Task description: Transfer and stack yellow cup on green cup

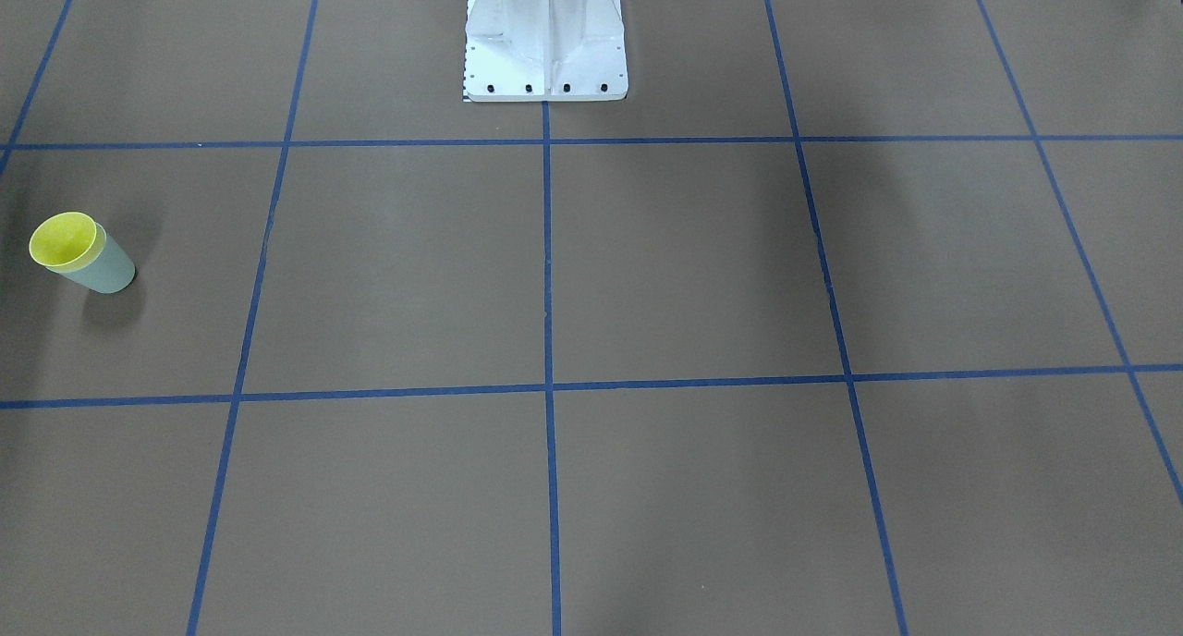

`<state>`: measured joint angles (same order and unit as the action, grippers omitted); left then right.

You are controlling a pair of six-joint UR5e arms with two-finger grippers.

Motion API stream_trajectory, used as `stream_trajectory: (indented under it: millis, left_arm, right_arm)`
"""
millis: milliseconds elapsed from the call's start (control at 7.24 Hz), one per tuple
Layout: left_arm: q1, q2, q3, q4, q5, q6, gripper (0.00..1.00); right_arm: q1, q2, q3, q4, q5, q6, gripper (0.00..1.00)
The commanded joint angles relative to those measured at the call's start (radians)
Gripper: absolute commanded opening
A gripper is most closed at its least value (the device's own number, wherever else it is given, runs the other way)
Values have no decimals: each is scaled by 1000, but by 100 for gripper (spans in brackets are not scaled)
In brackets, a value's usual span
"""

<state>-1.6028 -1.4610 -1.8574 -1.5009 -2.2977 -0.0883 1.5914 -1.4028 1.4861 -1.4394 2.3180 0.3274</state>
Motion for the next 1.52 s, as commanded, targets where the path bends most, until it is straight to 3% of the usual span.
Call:
stream_trajectory:
  millis: [0,276,552,829,1381]
  left_arm:
    - [-52,83,-66,10,-72,8,100]
    - [-49,91,-68,5,-59,9,100]
    - [-36,68,-30,4,-54,-1,100]
    - [58,36,-26,13,76,-54,100]
    - [57,48,-29,1,44,-50,100]
  right_arm:
    - [31,-16,-1,-65,-6,-144,100]
    - [33,-39,106,-215,7,-151,100]
    - [27,-125,206,-233,11,-151,100]
    - [-11,-165,241,-228,-3,-156,100]
    - [-31,-205,314,-230,4,-156,100]
